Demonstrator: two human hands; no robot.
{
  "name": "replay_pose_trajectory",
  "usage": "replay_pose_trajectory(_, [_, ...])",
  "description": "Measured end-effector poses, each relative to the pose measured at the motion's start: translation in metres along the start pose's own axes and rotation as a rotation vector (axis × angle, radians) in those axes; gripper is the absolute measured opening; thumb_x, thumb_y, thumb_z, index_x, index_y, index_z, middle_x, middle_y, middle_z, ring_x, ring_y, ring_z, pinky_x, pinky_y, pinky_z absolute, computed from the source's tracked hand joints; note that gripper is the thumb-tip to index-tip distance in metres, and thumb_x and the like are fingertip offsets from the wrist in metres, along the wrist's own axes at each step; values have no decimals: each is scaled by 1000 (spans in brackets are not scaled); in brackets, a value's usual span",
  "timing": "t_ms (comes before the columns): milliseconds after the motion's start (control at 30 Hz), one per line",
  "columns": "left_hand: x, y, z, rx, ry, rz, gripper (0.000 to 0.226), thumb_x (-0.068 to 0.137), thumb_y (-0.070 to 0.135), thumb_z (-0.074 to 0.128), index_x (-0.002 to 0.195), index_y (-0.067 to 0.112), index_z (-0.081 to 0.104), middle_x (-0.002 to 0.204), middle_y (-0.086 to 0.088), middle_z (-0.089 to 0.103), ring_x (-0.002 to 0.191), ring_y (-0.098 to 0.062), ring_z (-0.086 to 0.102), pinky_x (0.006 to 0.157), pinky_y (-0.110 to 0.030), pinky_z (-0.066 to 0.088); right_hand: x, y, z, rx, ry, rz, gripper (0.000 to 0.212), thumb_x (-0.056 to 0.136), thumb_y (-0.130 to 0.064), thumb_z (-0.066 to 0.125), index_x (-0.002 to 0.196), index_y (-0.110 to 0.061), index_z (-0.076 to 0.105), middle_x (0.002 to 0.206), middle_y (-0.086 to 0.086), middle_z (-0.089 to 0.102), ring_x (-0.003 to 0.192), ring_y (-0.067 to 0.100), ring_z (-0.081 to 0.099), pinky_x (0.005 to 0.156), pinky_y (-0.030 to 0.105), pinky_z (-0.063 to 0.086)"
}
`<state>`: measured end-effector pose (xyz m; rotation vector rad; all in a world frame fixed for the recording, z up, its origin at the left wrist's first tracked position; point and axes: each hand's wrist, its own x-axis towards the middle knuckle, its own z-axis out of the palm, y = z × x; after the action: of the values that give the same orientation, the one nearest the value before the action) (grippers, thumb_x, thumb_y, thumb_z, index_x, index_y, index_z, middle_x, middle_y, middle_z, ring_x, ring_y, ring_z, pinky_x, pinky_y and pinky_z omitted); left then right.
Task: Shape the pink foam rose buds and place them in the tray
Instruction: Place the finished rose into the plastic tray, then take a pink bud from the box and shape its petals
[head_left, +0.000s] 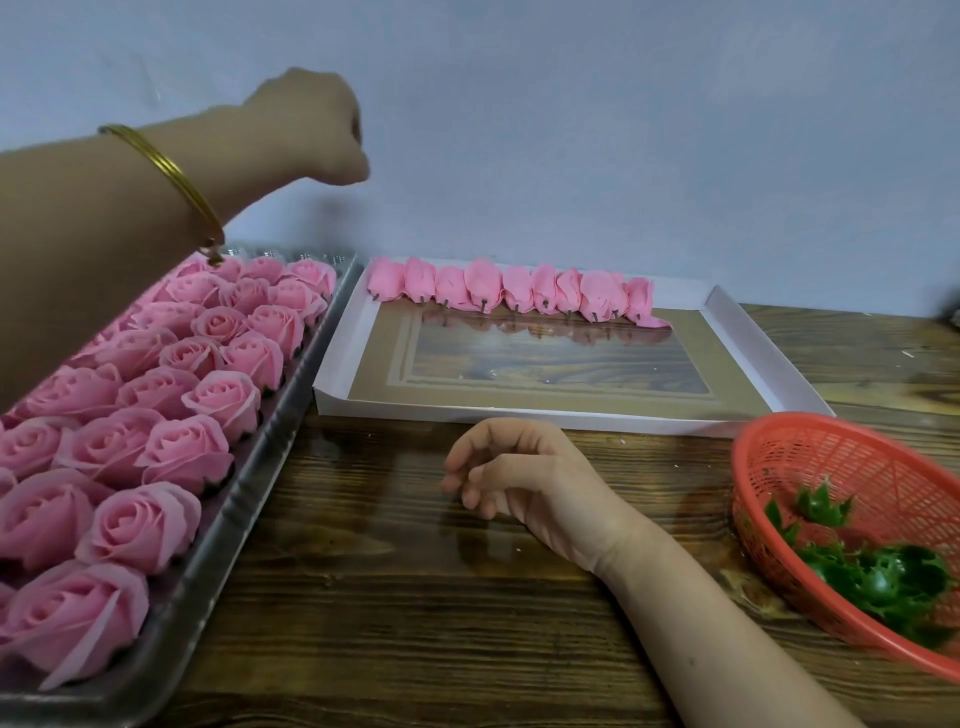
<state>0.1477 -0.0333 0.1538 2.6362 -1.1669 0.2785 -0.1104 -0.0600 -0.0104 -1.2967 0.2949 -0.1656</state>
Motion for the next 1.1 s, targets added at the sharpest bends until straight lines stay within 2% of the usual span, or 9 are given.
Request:
replay_pose_trajectory(100, [-5,33,-1,-148,94,121,25,82,11,62,104,10,73,107,-13,71,101,-33,63,84,-36,49,1,1,0,15,2,-3,20,67,0,57,83,-5,68,77,11,69,63,13,59,56,18,48])
replay_pose_trajectory(233, [-18,65,0,-405,177,131,22,81,10,61,97,12,75,85,-3,67,82,-17,60,71,-25,43,1,1,-1,36,4,-9,20,68,1,57,83,-5,68,77,12,69,62,13,59,54,18,48])
replay_pose_trajectory(333, [-31,79,8,-610,141,113,19,80,7,60,90,10,75,68,3,62,71,-17,62,63,-24,47,1,2,-1,55,3,-17,19,68,1,56,82,-4,69,76,13,68,61,13,59,54,18,47])
replay_pose_trajectory(467, [-47,83,33,-769,87,53,16,79,3,59,82,10,74,66,3,63,71,-21,64,61,-23,47,1,1,-2,91,12,-26,19,68,2,56,79,-4,69,75,14,68,58,14,58,51,18,47])
replay_pose_trajectory(600, [-65,76,74,-756,82,-7,19,81,4,59,87,9,76,67,5,61,75,-19,61,70,-24,48,0,-1,-2,117,25,-29,18,68,2,55,79,-2,69,73,15,67,55,14,57,49,18,46])
replay_pose_trajectory(733, [-84,67,106,-724,17,-30,19,82,10,61,70,24,69,63,17,58,71,-13,59,68,-21,44,0,-6,0,164,74,-66,16,64,2,53,73,0,65,65,16,63,48,13,52,44,19,39])
replay_pose_trajectory(833, [-95,63,122,-708,4,-39,16,84,12,63,76,25,67,66,18,56,66,1,54,56,-2,35,0,-11,-1,196,124,-118,13,63,0,53,68,-2,65,61,14,60,46,13,48,42,19,35])
replay_pose_trajectory(900, [-103,62,129,-718,18,-20,11,86,12,62,82,21,68,68,18,54,65,5,49,54,3,33,-1,-14,-2,196,168,-148,12,63,-1,53,66,-3,64,60,13,59,45,13,46,41,18,33])
replay_pose_trajectory(1100, [-115,60,146,-705,58,-15,12,88,12,61,82,23,62,69,17,54,70,-5,54,62,-18,37,1,-20,-6,186,321,-247,6,62,-4,53,63,-4,59,54,9,55,43,12,40,42,22,25])
